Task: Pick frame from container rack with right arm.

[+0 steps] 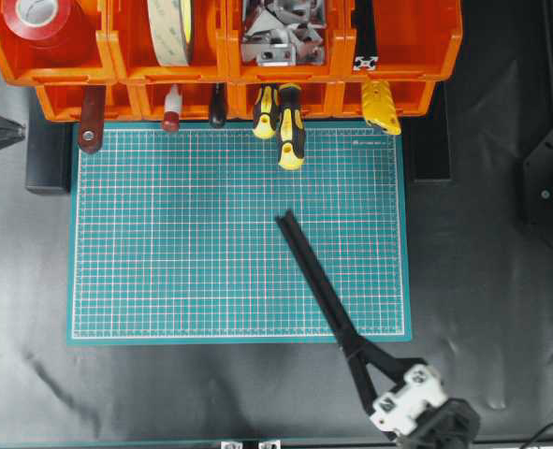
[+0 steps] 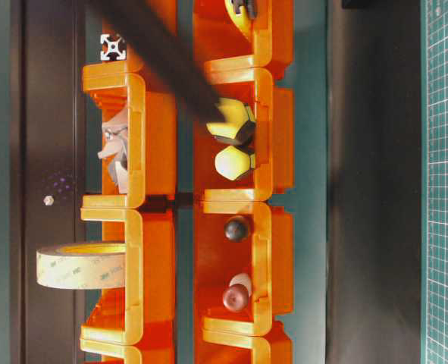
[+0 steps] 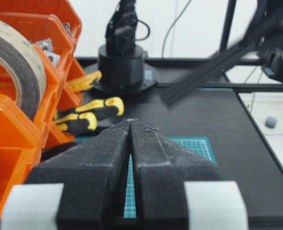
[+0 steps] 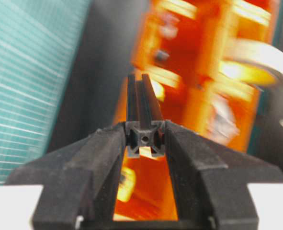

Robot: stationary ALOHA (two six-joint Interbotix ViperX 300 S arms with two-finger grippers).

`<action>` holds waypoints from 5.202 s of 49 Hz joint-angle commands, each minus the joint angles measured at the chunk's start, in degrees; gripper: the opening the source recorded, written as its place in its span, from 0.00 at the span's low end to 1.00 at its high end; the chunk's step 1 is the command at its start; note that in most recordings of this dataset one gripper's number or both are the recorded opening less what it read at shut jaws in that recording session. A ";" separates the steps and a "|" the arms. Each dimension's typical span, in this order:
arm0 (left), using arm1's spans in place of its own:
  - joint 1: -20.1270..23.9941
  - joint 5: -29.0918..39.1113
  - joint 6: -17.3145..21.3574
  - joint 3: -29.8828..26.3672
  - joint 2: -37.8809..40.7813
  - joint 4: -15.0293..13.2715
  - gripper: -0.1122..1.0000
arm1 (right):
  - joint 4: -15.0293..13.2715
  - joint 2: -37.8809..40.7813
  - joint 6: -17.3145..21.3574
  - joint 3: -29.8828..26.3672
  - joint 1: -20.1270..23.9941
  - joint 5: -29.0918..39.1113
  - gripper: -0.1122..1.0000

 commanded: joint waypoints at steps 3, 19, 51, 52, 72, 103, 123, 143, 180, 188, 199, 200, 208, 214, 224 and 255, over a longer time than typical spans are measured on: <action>-0.09 -0.18 -0.88 -1.76 0.18 0.18 0.10 | 1.93 -0.97 1.93 3.87 -1.58 -6.86 0.33; -0.09 -0.09 -0.97 -1.93 -0.26 0.18 0.10 | 2.02 -0.88 4.39 12.30 -10.46 -23.99 0.33; 0.09 -0.18 -0.88 -2.11 -0.97 0.18 0.10 | 1.41 1.23 1.93 16.88 -20.74 -37.09 0.33; 0.09 -0.09 -0.88 -2.11 -0.97 0.18 0.10 | 1.58 1.32 2.11 16.96 -20.83 -37.35 0.33; 0.00 -0.09 -0.88 -2.11 -0.97 0.18 0.10 | 6.33 1.32 2.20 17.05 -20.83 -41.31 0.33; -0.26 -0.09 -0.88 -2.20 -1.23 0.18 0.10 | 17.58 1.76 6.77 16.70 -20.83 -43.51 0.84; -0.26 2.02 -0.97 -2.46 -2.02 0.18 0.10 | 20.92 -7.91 26.02 19.25 -21.88 -45.79 0.86; -0.88 4.57 -0.97 -3.16 -3.78 0.18 0.10 | 20.74 -28.39 38.85 27.86 -25.14 -54.58 0.86; -1.76 4.57 -1.14 -3.25 -3.52 0.18 0.10 | 19.86 -63.81 42.45 46.76 -34.10 -69.17 0.86; -1.76 4.57 -1.14 -3.34 -3.43 0.26 0.10 | 19.86 -70.49 42.54 50.01 -34.28 -67.41 0.86; -1.76 4.57 -1.14 -3.43 -3.69 0.26 0.10 | 19.86 -74.36 42.45 52.03 -34.80 -63.72 0.86; -1.76 4.48 -1.14 -3.34 -3.69 0.18 0.10 | 19.86 -74.53 42.45 52.03 -34.89 -63.54 0.86; -1.76 4.57 -0.97 -3.43 -3.69 0.18 0.10 | 19.86 -74.88 42.45 52.29 -34.98 -63.46 0.86; -1.76 4.57 -0.97 -3.43 -3.69 0.26 0.10 | 19.86 -74.88 42.45 52.38 -34.98 -63.37 0.86; -1.76 4.57 -1.05 -3.34 -3.52 0.18 0.10 | 19.86 -74.88 42.45 52.38 -34.98 -63.37 0.86; -1.76 4.48 -1.05 -3.25 -3.78 0.26 0.10 | 19.86 -75.50 42.45 53.26 -34.98 -63.28 0.86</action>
